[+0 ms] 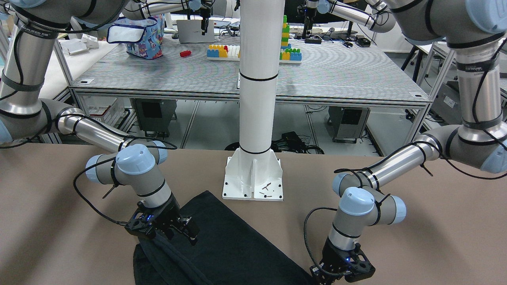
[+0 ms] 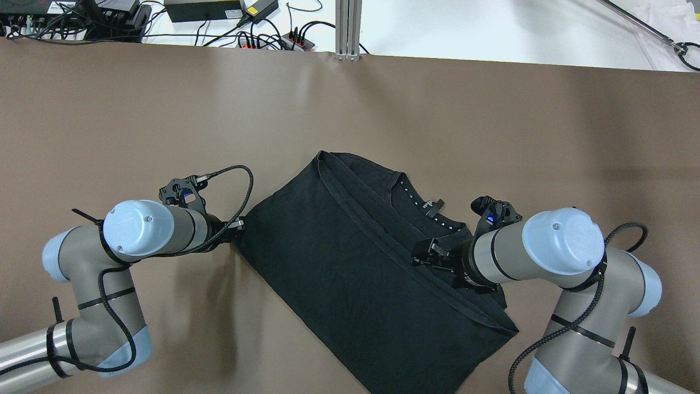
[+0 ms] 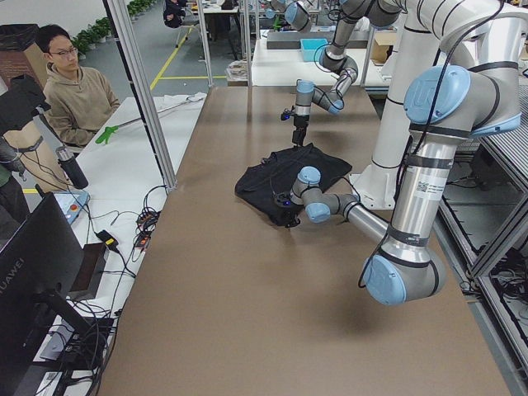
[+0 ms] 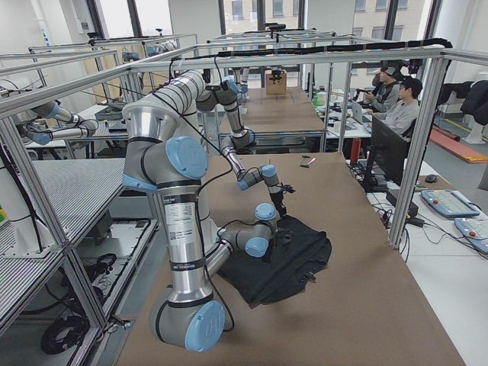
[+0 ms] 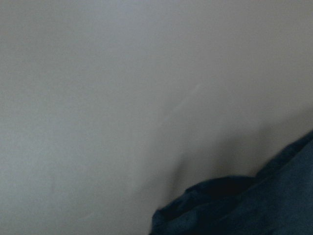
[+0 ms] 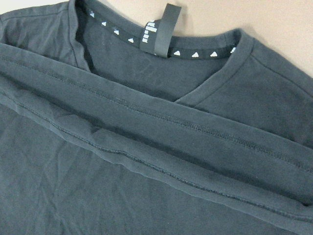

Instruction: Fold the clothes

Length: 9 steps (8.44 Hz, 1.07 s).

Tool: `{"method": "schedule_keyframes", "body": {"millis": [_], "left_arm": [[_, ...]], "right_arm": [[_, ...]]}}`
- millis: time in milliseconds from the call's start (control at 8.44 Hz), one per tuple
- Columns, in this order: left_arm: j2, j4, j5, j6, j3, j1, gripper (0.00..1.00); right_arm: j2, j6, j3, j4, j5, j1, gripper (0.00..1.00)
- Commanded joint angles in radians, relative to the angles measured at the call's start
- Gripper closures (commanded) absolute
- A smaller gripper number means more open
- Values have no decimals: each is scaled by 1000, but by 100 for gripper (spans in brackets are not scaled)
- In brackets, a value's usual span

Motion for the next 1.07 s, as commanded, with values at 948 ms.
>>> {"method": "schedule_keyframes", "body": {"millis": [948], "left_arm": [[-752,-89,-248,318,919,-398,100]], "right_arm": [[9,8,-8,54,-183,-30,5]]}}
